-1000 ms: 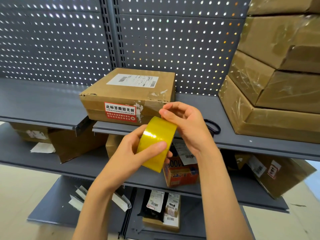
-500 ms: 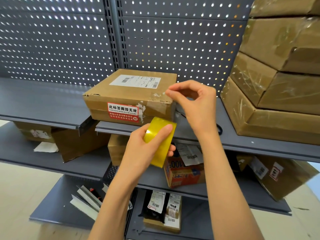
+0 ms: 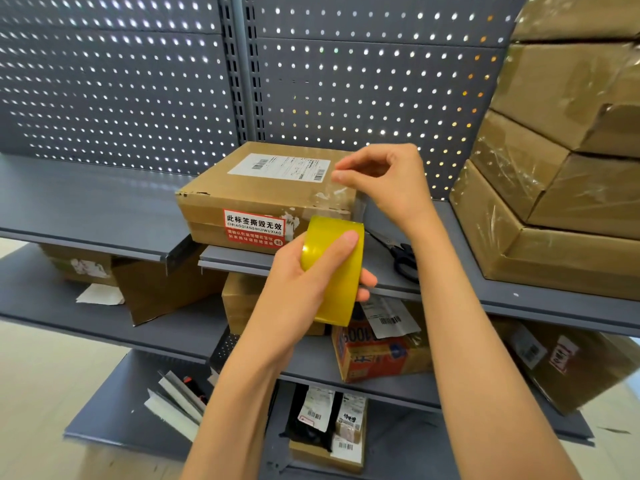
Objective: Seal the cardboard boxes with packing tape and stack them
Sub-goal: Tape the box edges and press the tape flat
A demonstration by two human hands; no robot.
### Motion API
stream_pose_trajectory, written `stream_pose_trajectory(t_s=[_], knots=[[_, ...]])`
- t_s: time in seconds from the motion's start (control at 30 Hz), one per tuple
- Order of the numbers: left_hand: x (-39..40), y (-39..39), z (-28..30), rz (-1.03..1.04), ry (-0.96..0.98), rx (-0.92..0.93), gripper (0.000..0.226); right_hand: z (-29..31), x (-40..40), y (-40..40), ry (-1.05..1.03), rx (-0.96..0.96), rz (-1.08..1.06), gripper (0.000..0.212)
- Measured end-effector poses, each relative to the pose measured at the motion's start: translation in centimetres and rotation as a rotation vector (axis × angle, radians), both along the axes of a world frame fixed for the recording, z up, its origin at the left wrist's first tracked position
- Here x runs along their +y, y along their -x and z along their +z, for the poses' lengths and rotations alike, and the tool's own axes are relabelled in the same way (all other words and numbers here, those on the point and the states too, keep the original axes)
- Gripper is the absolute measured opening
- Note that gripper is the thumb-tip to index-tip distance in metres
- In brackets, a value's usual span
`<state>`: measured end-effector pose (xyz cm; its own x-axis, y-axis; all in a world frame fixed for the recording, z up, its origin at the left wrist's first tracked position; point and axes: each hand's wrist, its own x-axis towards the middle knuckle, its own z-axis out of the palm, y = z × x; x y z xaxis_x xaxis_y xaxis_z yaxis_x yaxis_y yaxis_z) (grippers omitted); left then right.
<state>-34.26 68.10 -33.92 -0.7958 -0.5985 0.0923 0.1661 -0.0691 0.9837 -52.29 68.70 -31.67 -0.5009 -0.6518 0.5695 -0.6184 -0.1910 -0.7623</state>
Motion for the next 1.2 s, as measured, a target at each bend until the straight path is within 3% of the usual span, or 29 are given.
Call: stream_pose_trajectory(t_s=[0.83, 1.0, 1.2], knots=[[-2.0, 2.7, -0.4, 0.080, -0.141, -0.067, 0.019, -2.3, -3.3, 3.4, -0.164, 0.010, 0.030, 0.011], [-2.2, 2.8, -1.0, 0.072, -0.158, -0.069, 0.019, -3.1, -4.0, 4.2, -0.195, -0.079, -0.004, 0.039], [-2.2, 3.0, -1.6, 0.078, -0.162, -0.074, 0.021, -2.8, -3.6, 3.3, -0.263, 0.041, -0.043, 0.010]])
